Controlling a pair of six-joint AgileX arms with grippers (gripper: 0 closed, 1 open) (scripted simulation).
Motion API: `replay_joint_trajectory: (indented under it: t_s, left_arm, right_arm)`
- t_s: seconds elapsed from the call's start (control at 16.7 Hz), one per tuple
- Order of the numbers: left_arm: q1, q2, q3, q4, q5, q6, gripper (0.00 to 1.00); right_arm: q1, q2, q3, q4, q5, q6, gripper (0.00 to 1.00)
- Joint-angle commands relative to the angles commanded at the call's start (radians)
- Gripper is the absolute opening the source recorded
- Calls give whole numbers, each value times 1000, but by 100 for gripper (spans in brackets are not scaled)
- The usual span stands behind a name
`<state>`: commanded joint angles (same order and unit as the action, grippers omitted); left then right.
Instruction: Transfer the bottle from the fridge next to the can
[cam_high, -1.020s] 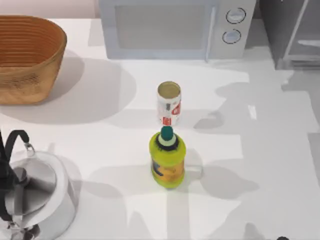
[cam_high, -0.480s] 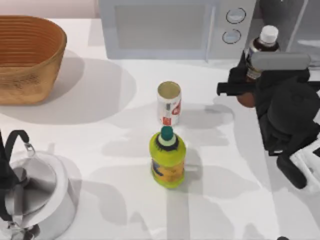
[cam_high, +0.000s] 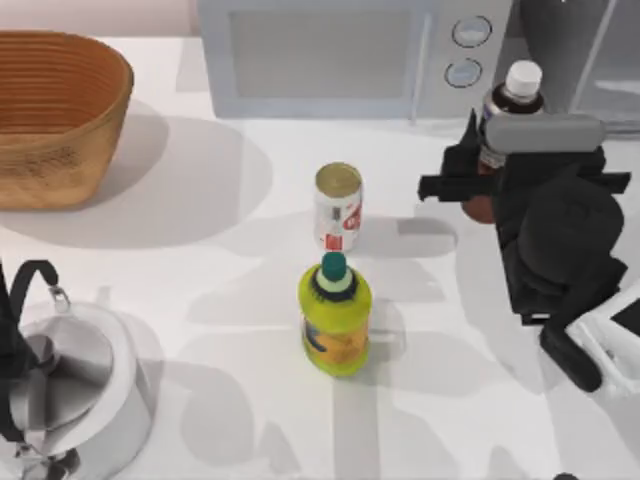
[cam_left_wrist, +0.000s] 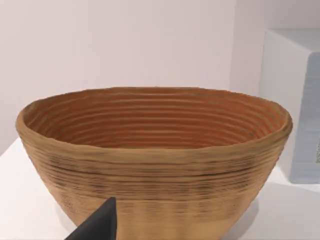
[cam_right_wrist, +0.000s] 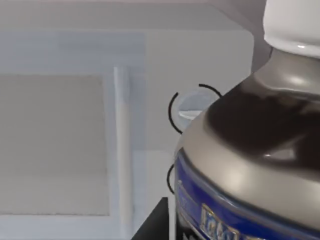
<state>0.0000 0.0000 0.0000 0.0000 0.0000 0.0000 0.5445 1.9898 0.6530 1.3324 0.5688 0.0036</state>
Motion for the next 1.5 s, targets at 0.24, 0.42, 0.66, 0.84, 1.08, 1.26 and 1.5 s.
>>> replay_joint_trajectory:
  t_s: [0.24,0.42,0.66,0.84,1.08,1.26,1.5]
  left_arm:
    - [0,0,0,0,0,0,100]
    - [0,0,0,0,0,0,100]
    - [0,0,0,0,0,0,100]
    - [0,0,0,0,0,0,100]
    - [0,0,0,0,0,0,100]
    - [0,0,0,0,0,0,100]
    - [0,0,0,0,0,0,100]
  right_arm:
    - [3,2,-3,2,3,-2,0]
    - [3,2,-3,2,3,-2,15]
    - [3,2,-3,2,3,-2,45]
    - [3,2,-3,2,3,-2,68]
    - [3,2,-3,2,3,-2,98]
    - [3,2,-3,2,3,-2,100]
    - [3,2,-3,2,3,-2,100]
